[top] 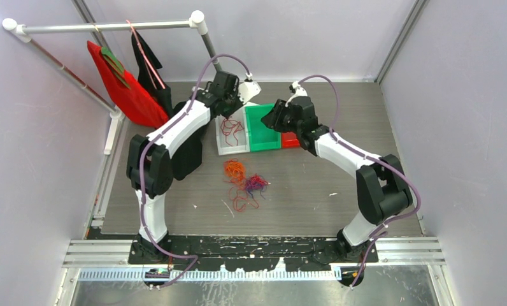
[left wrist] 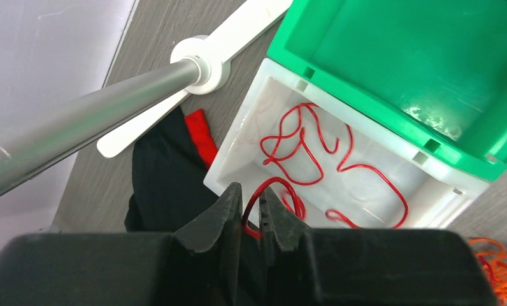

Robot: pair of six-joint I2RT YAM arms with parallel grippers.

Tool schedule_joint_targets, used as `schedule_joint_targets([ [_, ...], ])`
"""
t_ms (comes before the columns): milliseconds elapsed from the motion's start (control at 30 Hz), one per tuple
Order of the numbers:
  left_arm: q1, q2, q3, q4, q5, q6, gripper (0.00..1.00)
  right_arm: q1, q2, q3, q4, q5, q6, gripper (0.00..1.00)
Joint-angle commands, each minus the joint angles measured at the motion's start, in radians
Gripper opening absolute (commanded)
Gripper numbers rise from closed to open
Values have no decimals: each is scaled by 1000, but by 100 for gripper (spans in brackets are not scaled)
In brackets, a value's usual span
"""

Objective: Untangle the cables

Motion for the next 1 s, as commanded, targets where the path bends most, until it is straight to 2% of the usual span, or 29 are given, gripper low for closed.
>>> schedule_joint_targets([
  [0,21,-2,101,-126,101,-6,21,8,-60,6,73,11,13,41],
  [100,31,33,180,-282,153,54,36,10,-66,6,63,14,10,41],
  [233,39,50,213,-361,169,69,46,16,-73,7,59,14,13,42],
  [400,41,30,235,-397,187,60,51,25,-79,2,52,18,7,42],
  [567,16,-39,190,-577,238,93,77,35,-89,-35,51,22,8,42],
  [600,2,-55,165,-614,235,98,80,41,-93,-47,50,24,2,42],
  [800,-74,-208,-77,-657,244,2,82,122,-161,-119,-19,41,-85,43],
  [967,-77,-260,-139,-711,365,-136,81,220,-238,-190,-117,58,-96,43],
])
